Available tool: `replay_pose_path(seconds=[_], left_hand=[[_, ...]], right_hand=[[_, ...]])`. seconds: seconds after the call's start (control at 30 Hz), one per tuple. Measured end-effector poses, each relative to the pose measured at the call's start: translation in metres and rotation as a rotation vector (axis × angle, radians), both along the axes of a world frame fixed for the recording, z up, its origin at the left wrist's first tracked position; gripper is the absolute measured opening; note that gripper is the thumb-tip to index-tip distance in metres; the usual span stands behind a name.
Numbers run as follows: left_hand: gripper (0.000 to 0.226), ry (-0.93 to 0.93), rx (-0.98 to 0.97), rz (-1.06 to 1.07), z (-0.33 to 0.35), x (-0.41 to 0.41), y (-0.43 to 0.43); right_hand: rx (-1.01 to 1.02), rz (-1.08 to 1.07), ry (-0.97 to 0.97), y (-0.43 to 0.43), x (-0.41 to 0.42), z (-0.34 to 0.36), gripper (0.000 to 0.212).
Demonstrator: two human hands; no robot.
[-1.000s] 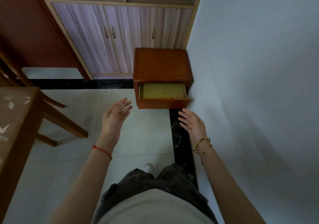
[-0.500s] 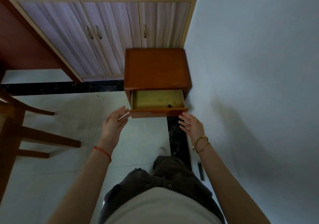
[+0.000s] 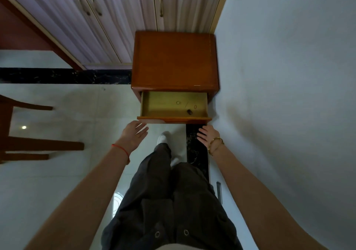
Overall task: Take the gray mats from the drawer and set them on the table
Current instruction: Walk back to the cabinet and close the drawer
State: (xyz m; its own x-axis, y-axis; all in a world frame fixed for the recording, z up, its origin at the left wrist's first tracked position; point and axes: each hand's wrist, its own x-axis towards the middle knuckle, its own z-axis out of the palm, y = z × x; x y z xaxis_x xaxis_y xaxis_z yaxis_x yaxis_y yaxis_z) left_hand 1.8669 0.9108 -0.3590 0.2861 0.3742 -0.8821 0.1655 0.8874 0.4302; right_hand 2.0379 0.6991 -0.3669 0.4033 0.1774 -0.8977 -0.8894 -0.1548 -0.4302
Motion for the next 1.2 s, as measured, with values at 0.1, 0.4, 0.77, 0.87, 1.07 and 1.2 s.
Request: replay_pose_path(seconds=[0.1,0.4,0.77,0.87,1.07,1.2], left_hand=[[0.029,0.052,-0.062,0.013,-0.034,0.016,0.008],[0.03,0.138,-0.151,0.017,-0.146,0.045,0.029],[0.035,0.147,-0.225,0.118,-0.244,0.066,0.048],[0.031,0.127,-0.241,0.105,-0.247,0.071,0.047],[0.042,0.104,-0.235,0.079,-0.242,0.084,0.049],[0.046,0.079,-0.267,0.11,-0.244,0.091,0.056]], right_hand=[[-0.015,-0.038,0.054,0.012,0.014,-0.031,0.048],[-0.095,-0.103,0.126,0.053,0.055,-0.138,0.049],[-0.084,-0.309,0.171,0.076,0.076,-0.231,0.054],[-0.025,-0.393,0.184,0.078,0.075,-0.238,0.056],[-0.026,-0.473,0.231,0.081,0.081,-0.246,0.054],[-0.011,-0.484,0.221,0.087,0.09,-0.246,0.052]])
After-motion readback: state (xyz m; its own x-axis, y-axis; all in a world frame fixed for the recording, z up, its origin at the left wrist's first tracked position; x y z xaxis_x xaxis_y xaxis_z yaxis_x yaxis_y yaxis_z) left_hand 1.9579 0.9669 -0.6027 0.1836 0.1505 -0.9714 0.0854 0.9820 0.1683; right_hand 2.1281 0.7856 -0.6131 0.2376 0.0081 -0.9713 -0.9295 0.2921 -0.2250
